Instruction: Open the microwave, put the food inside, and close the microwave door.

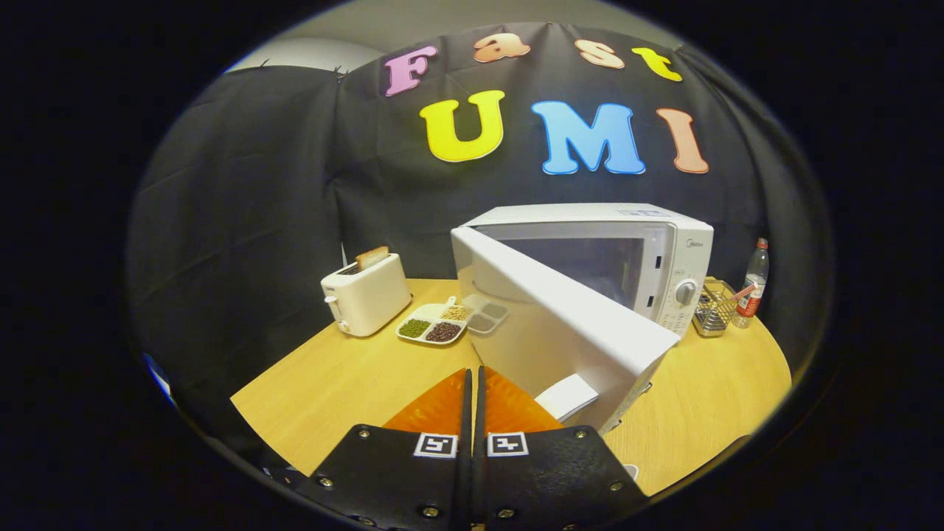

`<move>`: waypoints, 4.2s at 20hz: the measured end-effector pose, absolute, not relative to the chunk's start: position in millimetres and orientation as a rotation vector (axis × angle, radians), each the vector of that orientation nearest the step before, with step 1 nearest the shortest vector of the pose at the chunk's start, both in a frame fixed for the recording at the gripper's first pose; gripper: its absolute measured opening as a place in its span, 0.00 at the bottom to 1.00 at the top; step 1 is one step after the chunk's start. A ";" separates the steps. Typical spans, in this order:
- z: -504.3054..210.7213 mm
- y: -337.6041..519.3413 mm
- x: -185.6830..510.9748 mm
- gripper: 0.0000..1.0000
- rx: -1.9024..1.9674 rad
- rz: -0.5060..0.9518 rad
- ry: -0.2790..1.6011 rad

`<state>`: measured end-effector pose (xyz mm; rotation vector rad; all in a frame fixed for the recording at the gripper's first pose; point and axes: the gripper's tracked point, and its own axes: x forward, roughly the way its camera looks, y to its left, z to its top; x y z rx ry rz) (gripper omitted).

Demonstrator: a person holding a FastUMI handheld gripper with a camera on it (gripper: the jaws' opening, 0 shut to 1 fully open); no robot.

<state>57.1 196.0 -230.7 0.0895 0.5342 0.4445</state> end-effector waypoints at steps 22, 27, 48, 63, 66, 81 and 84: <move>-287.7 93.1 217.5 0.01 0.140 0.198 0.566; -293.6 84.9 249.0 0.01 0.142 0.175 0.565; -264.8 66.8 279.5 0.01 0.061 0.143 0.475; -156.5 67.9 154.4 0.01 0.018 0.128 0.311; -141.3 68.8 126.8 0.01 0.015 0.125 0.278; -93.5 87.6 40.6 0.97 0.027 0.130 0.197; -73.2 86.3 36.6 0.97 0.044 0.114 0.154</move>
